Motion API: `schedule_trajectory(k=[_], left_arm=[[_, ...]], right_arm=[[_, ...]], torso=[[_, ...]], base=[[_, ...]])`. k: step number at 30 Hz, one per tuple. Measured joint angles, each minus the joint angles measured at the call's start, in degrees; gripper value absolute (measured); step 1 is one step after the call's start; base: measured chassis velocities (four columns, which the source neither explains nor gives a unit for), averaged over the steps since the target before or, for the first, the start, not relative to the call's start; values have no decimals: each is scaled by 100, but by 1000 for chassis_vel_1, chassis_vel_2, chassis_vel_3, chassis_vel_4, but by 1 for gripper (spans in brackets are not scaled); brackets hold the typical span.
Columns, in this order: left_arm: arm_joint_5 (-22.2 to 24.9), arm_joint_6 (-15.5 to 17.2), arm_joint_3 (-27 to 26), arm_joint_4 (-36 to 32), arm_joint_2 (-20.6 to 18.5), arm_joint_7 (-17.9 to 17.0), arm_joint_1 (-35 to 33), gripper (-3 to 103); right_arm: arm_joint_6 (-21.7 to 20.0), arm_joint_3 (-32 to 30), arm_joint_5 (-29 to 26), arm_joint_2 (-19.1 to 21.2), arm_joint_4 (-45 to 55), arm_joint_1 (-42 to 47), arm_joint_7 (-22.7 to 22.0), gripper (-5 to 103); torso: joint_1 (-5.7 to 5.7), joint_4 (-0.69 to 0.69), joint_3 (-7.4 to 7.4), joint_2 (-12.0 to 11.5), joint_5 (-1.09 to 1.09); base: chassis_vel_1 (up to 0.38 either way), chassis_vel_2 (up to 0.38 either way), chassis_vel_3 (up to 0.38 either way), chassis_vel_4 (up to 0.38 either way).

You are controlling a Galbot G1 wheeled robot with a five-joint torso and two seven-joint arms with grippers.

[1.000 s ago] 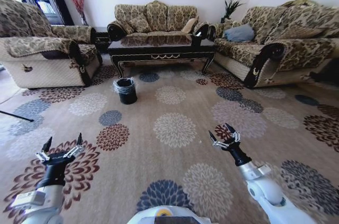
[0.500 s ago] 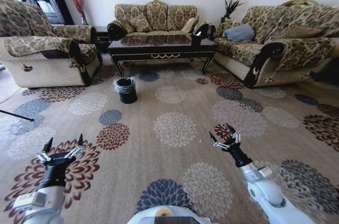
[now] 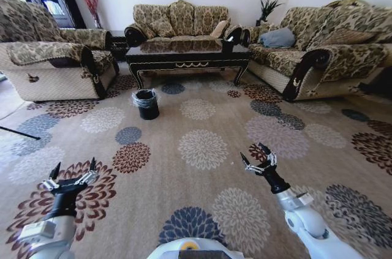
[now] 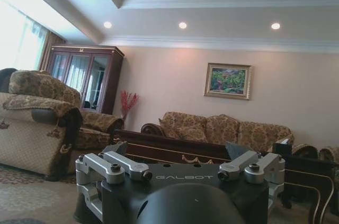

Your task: Move to the front of the table and pick up the trash from the floor, then place it into the trash bin.

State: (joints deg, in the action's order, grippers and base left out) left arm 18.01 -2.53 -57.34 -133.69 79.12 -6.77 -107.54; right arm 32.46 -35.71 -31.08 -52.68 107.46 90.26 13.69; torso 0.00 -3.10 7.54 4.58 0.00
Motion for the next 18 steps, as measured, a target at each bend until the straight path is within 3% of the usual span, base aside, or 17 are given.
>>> schedule_trajectory(k=[4, 11, 18], left_arm=[[4, 2, -21, 116, -92, -14, 64, 100], [174, -50, -4, 144, -96, 76, 89, 100], [288, -354, -73, 184, -91, 385, 142, 100]], right_arm=[[-101, -104, 107, -14, 73, 4, -233, 100], [-103, -139, 171, -70, 127, 50, -246, 100], [-93, -144, 183, -156, 154, 65, -241, 100]], torso=[[0, 0, 0, 0, -1], [0, 0, 0, 0, 0], [6, 0, 58, 72, 0]], base=[[0, 0, 0, 0], [0, 0, 0, 0], [0, 0, 0, 0]])
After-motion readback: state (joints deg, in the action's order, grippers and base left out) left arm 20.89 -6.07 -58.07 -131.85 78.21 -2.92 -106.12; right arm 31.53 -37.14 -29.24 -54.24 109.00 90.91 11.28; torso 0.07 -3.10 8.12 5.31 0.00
